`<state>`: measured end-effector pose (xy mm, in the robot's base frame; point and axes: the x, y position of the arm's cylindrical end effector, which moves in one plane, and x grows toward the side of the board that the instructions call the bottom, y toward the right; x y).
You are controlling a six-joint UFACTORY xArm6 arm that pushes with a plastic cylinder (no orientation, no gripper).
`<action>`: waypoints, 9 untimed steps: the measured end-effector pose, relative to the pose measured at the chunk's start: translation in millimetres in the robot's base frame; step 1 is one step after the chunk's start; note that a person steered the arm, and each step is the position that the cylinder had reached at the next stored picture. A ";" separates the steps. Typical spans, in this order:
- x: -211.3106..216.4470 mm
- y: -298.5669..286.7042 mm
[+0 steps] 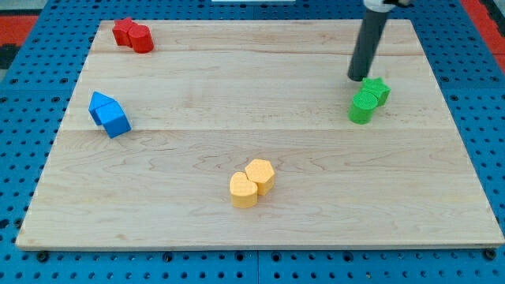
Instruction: Separate the yellow blocks
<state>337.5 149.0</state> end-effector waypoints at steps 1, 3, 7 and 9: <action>3.7 -64.5; 100.4 -100.5; 272.2 -168.6; 187.1 -131.0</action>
<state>524.6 18.0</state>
